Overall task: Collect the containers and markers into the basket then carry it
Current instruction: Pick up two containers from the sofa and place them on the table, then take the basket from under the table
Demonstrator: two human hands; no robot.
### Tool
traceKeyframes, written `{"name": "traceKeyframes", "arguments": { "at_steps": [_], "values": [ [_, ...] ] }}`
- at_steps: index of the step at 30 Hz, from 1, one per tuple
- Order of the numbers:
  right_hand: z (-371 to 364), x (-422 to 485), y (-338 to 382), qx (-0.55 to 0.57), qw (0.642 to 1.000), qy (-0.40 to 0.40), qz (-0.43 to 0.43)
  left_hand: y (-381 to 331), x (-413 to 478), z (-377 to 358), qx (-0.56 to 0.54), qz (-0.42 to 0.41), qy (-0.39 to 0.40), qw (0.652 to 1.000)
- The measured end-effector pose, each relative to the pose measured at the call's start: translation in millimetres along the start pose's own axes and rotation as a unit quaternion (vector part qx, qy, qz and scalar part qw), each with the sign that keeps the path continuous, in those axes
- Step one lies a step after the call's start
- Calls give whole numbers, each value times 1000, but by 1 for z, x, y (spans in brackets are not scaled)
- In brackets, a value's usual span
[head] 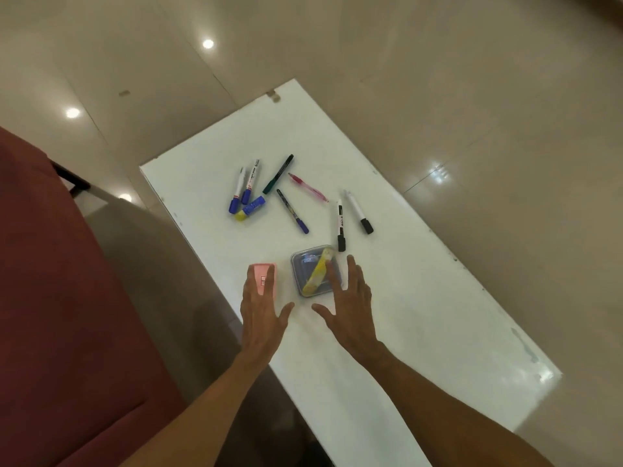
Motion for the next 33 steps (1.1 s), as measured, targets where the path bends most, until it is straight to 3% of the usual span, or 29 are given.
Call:
{"name": "traceKeyframes", "arguments": {
  "at_steps": [3, 10, 19, 26, 33],
  "values": [
    [48, -31, 2, 5, 999, -23, -28, -47, -35, 4, 51, -35, -5, 998],
    [161, -133, -12, 36, 994, -86, -61, -168, -149, 3, 36, -148, -6, 988],
    [291, -358, -106, 52, 983, -161, -75, -271, -370, -62, 99, -241, 26, 965],
    [351, -512, -199, 54, 976, -174, -121, -323, -496, -131, 131, -271, 62, 952],
    [376, -544, -278, 62, 974, -160, -145, -372, -519, -204, 170, -256, 78, 948]
  ]
}}
Point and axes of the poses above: each hand's wrist, its own x-axis towards the middle knuckle, its own z-axis out of the back of the hand, y = z × x, the point moved 9 cm from there along x, towards the middle knuckle, and after that the axes turned 11 degrees about z, right-handed, at the moved point
